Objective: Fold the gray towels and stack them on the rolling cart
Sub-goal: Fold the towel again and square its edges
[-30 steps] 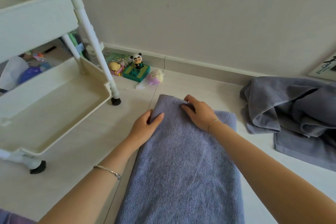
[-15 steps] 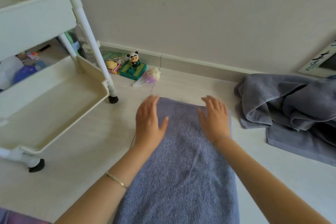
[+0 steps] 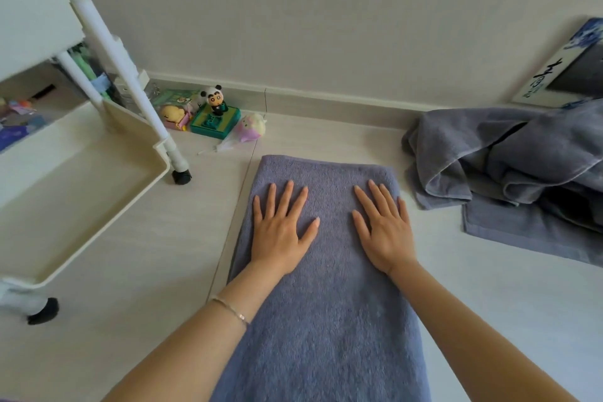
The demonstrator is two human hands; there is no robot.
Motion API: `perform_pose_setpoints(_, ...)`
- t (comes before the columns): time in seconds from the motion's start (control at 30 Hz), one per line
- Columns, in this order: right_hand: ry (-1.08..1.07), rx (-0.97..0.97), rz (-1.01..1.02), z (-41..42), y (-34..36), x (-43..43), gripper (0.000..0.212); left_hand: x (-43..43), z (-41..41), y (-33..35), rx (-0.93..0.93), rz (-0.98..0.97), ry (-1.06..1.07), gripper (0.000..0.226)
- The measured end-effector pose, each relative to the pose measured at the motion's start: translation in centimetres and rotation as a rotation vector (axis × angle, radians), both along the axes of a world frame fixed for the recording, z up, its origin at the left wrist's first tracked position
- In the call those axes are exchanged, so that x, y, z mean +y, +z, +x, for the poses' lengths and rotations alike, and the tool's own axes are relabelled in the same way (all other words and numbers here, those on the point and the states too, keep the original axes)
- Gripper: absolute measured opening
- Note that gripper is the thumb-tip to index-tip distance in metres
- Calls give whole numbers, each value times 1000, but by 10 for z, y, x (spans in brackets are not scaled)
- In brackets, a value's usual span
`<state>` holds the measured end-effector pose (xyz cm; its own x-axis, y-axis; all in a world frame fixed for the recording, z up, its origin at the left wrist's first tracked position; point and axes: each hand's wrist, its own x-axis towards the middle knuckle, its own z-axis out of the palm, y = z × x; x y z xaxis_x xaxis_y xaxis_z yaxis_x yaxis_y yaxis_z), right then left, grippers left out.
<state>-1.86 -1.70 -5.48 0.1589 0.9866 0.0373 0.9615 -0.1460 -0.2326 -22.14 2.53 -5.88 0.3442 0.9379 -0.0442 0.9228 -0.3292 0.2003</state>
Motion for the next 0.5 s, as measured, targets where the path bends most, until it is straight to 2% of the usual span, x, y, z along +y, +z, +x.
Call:
perform_pose_setpoints(0.17,5,-26,-64,0,17,24,81,28,14,18,15,-87,-36,67)
perform_pose_setpoints(0.3,29,111,16,-29,22,-45,67,-52,-7,27,-100,-23,-136,73)
perform_pose_setpoints(0.4,34,104,14,-40,6,-116,58,-108,-43,9,-51,33,-192,62)
perform_pose_setpoints(0.5,-61,126,-27,-30,-2,-168,55,-115,-76,-2,-64,50,-193,60)
